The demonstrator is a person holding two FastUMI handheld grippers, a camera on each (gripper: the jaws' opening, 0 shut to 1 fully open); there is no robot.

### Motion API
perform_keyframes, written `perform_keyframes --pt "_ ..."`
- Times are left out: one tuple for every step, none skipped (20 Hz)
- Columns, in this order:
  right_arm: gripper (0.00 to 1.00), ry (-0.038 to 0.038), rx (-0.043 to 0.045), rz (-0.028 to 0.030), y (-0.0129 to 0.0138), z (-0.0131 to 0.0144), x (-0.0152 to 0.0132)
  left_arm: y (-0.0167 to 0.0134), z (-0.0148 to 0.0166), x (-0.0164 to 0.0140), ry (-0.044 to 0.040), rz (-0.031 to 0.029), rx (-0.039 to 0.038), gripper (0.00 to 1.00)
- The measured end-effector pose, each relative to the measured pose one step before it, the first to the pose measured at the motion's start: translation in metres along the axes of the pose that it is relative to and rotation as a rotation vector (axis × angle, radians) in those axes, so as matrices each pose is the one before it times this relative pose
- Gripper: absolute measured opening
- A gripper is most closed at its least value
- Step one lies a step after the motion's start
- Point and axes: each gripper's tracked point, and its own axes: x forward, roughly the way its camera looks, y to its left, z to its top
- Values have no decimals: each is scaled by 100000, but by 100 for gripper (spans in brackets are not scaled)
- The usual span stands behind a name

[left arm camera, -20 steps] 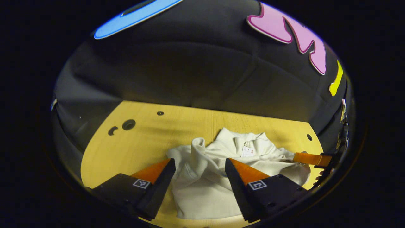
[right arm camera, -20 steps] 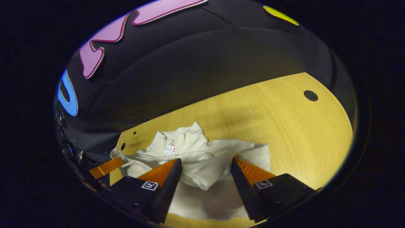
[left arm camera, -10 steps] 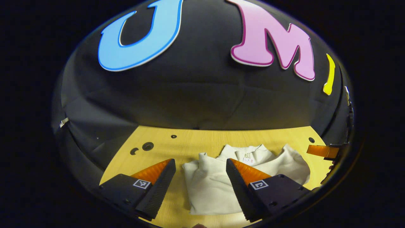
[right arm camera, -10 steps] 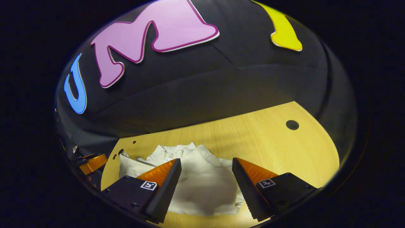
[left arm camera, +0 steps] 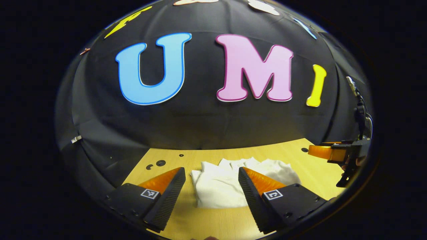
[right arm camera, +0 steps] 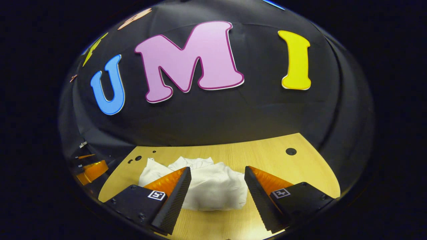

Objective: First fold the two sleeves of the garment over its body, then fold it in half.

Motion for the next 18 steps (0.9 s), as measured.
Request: perform_keyframes --pt "98 -2274 -1458 -772 63 336 -1529 -507 177 -1585 -1440 -1992 289 98" --pt "98 -2069 -566 -726 91 357 -1744 -820 -135 -2334 -1251 -2519 -499 97" --pt "98 -2648 1423 -457 310 296 -2398 -378 -108 -1683 -644 -1444 -614 97" --pt "98 -1248 1819 -85 105 1 -1559 -294 -165 -1585 -732 -557 -722 98" --pt "98 -819 1437 -553 123 -139 -1715 -161 -124 -1551 -1398 44 -199 98" --pt "98 -496 751 -814 -97 -228 -1477 -170 -125 -1417 -1535 595 -147 97" --pt "98 -132 201 -642 -56 -439 -1583 -164 -143 -1417 -1492 655 117 97" --pt "98 -203 59 -241 28 -440 -1352 27 -159 -1126 -1419 585 319 97" --pt "98 1065 -15 529 246 -752 -1288 -201 -397 -1630 -877 592 -1305 97" --pt "98 2366 978 -853 -199 -1425 -2145 -443 -514 -1799 -875 -963 -4347 98" --pt "98 -233 1758 157 348 -491 -1421 -155 -240 -910 -812 49 -2330 98" --pt "98 163 580 -151 196 -633 -1277 405 -426 -1320 -928 1160 -1437 98" --pt "98 418 -821 297 507 -916 -1763 104 -487 -1288 -891 186 -1604 98" --pt "98 1024 -962 -1183 -150 -862 -774 -166 -425 -401 515 -835 -1099 97" --pt "98 824 80 -115 72 -555 -443 88 -516 -355 947 -64 -839 97" --pt "98 802 796 193 246 -389 -338 120 -168 -284 461 286 -576 98" --pt "98 321 747 367 316 -376 -398 -19 -42 -181 -185 -6 -127 98" --pt "98 27 81 144 358 -240 -413 263 -77 -104 -185 808 349 98"
